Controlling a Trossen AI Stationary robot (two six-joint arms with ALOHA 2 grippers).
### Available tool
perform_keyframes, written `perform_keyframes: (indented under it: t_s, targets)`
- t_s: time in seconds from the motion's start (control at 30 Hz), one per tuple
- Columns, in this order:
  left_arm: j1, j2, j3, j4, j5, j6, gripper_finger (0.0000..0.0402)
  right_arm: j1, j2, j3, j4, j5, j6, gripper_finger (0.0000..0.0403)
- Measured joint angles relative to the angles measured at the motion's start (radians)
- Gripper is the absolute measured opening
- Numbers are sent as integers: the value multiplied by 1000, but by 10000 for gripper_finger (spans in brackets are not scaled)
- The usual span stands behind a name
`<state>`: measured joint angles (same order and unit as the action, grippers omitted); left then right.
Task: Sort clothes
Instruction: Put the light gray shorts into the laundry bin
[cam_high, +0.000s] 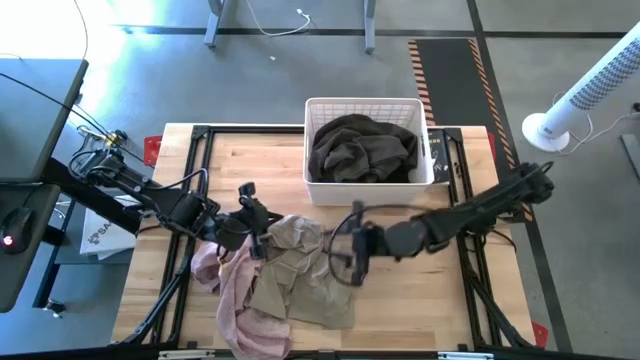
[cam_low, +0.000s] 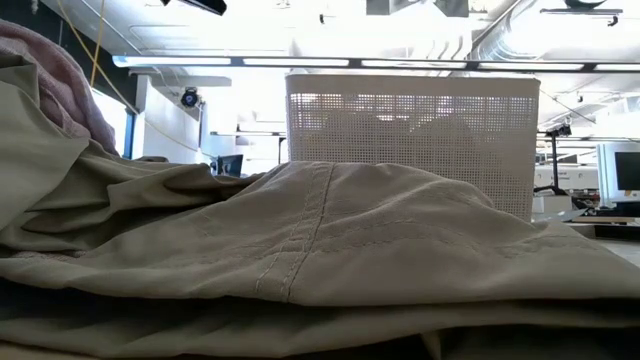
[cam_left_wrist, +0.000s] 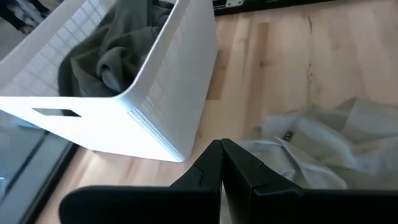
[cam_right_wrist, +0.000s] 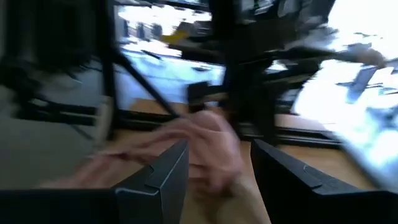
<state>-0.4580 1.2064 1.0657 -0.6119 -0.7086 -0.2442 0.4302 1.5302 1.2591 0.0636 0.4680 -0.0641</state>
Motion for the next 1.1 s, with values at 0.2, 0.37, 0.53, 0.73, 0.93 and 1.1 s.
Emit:
perform_keyframes:
  t_s: [0.2, 0.37, 0.53, 0.73, 0.93, 1.1]
  targets:
    - [-35, 0, 0, -36, 0, -69, 1, -23, 183, 30, 88, -179, 66, 171]
    - [-52, 0, 0, -72, 0, -158, 1, -50, 319, 143, -92, -181, 111, 198]
    - [-64, 0, 0, -77, 0, -234, 1, -95, 441, 299, -420, -191, 240, 265]
    - [-97, 11, 0, -77, 2, -325, 1, -139, 566, 392, -582, -184, 345, 334]
    - [-144, 48, 0, -77, 3, -357, 1, -170, 687, 384, -584, -220, 372, 329]
    - [-163, 75, 0, -77, 30, -356, 1, -189, 753, 389, -579, -303, 361, 262]
